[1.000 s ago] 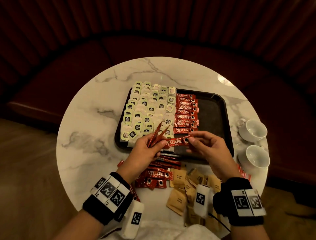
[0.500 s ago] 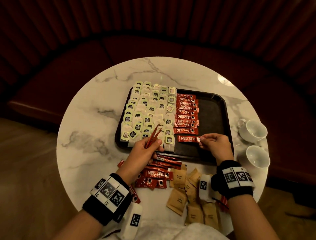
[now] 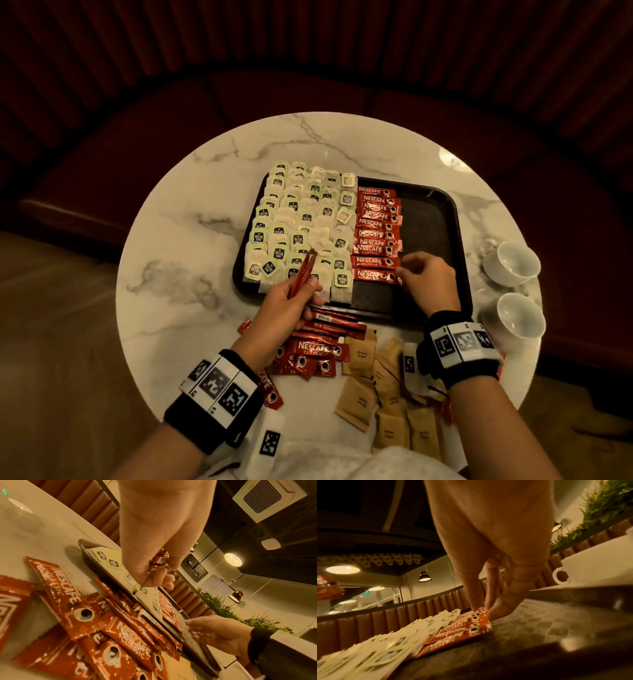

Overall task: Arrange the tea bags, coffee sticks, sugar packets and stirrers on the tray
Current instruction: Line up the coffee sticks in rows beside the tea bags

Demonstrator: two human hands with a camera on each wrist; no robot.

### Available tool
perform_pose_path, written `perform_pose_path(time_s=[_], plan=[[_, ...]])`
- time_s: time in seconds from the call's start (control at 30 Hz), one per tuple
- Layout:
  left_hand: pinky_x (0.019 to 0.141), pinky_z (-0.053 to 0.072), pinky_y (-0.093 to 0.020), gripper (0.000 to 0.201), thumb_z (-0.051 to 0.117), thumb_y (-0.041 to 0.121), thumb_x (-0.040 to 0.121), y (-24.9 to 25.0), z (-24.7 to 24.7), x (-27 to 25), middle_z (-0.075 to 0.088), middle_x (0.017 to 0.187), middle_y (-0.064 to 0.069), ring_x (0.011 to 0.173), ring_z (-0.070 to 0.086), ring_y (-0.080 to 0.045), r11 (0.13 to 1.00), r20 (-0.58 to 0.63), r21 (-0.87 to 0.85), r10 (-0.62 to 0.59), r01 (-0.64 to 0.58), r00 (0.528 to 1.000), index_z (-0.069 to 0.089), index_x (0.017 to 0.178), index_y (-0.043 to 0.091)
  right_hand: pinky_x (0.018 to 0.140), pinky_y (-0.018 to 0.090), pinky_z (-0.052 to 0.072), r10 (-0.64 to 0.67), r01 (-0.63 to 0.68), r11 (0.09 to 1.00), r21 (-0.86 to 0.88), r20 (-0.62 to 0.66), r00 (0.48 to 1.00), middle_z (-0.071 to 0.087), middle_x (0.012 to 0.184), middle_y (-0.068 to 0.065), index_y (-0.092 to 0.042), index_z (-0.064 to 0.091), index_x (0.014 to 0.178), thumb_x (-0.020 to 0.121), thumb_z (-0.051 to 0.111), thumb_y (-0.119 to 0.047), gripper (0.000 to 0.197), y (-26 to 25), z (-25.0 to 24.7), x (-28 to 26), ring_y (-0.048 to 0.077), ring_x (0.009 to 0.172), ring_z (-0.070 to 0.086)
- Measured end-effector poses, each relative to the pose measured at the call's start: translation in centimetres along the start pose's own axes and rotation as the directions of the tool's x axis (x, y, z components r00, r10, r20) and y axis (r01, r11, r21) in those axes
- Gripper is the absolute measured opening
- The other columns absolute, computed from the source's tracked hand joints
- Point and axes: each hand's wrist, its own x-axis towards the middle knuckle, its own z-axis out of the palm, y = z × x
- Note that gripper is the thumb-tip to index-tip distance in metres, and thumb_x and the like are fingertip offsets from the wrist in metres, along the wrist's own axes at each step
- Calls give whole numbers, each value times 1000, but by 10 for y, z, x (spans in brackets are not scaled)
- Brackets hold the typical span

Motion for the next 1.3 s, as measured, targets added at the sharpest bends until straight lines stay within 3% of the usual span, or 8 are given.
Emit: perform_pose_path(time_s=[0.13,0.33,0.67,0.73,0.87,1.0,1.07,1.3], plan=[[48,40,-15,22,50,28,100,0,1,1,67,79,2,54,50,-3,1000,7,15,-3,3,1000,65,103,12,108,21,33,-303,340,933,-117,252,919,56,133,2,-14,73,115,90,68,-7,27,-16,7,-4,18,123,51],[48,40,-14,22,50,29,100,-2,0,-1,68,81,3,57,51,-3,999,4,37,11,-12,1000,65,104,14,108,30,34,-336,434,861,-266,344,877,58,132,3,-17,69,122,91,66,-11,32,-21,23,-1,22,123,50],[49,41,-14,22,50,30,99,-1,0,-1,67,79,4,55,51,-2,999,12,48,19,-20,1000,65,103,14,109,38,40,-315,380,900,-212,285,905,61,129,2,-17,71,120,89,70,-15,30,-31,19,-3,21,121,54],[50,41,-13,24,51,33,99,1,1,-3,65,77,5,53,51,0,998,39,50,26,-28,999,66,103,14,105,33,43,-337,375,920,-114,258,905,66,123,0,-18,73,116,91,68,-17,25,-37,11,-13,15,116,57],[58,47,-10,25,52,38,96,8,6,-8,68,72,12,64,64,5,993,101,99,62,-72,993,67,105,19,78,12,51,-329,288,938,192,236,914,72,100,-11,-24,74,109,95,64,-30,19,-56,-5,-41,-1,91,65],[89,56,-38,27,56,46,92,8,9,-8,72,101,-9,95,69,-22,969,136,214,95,-123,986,67,106,26,60,22,57,-262,117,892,437,288,921,74,89,4,-20,73,108,95,61,-35,22,-65,-11,-64,8,71,69],[90,55,-44,31,59,47,89,8,9,-8,72,99,-5,94,69,-20,959,148,251,93,-128,985,66,109,25,61,27,59,-243,11,842,540,360,901,73,91,11,-16,71,111,95,61,-29,22,-65,-11,-72,16,70,70],[86,57,-42,33,61,52,79,15,9,-12,73,94,5,88,70,-11,942,223,252,166,-221,961,68,104,32,70,27,61,-228,-178,678,714,433,872,76,98,10,-11,69,113,94,59,-24,25,-56,-14,-82,20,81,73]])
